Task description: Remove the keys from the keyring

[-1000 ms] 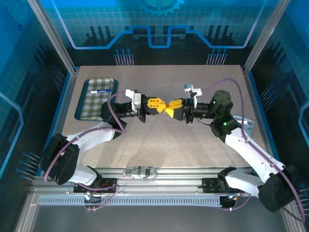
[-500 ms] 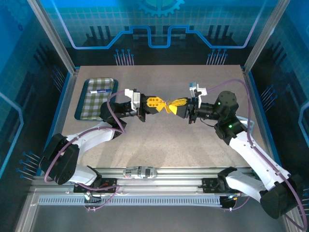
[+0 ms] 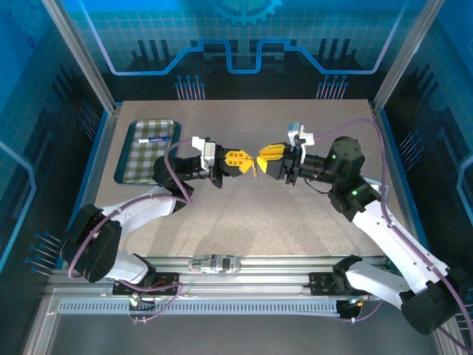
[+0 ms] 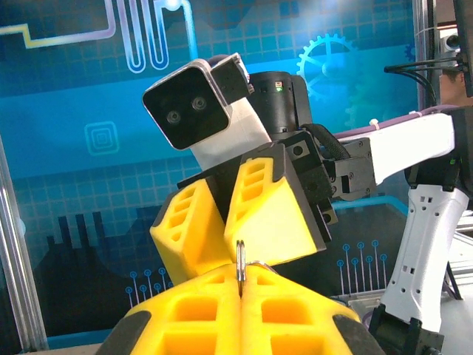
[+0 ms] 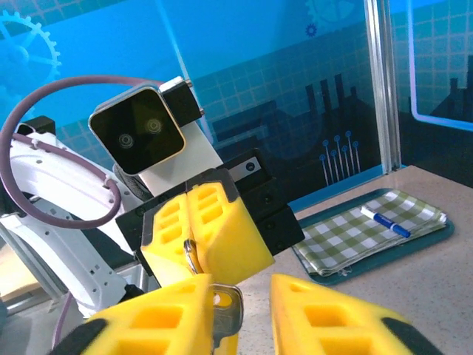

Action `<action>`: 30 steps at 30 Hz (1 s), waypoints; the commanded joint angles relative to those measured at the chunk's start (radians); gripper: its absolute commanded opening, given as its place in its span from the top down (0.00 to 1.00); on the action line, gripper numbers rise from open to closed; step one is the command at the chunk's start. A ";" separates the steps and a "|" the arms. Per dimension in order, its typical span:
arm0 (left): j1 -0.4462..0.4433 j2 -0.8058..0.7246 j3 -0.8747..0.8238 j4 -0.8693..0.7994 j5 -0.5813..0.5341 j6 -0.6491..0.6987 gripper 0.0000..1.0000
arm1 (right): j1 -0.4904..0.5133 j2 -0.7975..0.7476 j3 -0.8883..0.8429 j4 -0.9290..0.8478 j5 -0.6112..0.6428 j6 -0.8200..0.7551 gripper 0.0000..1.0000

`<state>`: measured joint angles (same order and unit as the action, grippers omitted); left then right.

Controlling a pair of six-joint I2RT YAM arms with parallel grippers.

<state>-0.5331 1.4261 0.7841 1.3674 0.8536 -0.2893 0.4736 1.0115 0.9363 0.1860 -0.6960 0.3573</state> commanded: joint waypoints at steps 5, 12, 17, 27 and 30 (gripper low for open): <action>-0.001 0.002 0.019 0.032 0.017 -0.011 1.00 | -0.004 0.009 0.002 0.035 -0.092 0.004 0.53; 0.009 0.000 0.024 0.033 0.013 -0.024 1.00 | -0.093 -0.001 -0.093 0.220 -0.219 0.190 0.65; 0.011 0.001 0.036 0.033 0.019 -0.036 1.00 | -0.099 0.047 -0.099 0.290 -0.329 0.289 0.64; 0.010 0.005 0.041 0.033 0.027 -0.050 1.00 | -0.086 0.094 -0.107 0.369 -0.398 0.359 0.63; 0.011 0.005 0.042 0.034 0.030 -0.054 1.00 | -0.074 0.108 -0.106 0.375 -0.397 0.354 0.60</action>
<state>-0.5316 1.4261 0.7959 1.3678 0.8616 -0.3164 0.3843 1.1065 0.8314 0.5140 -1.0637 0.7006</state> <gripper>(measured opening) 0.050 0.397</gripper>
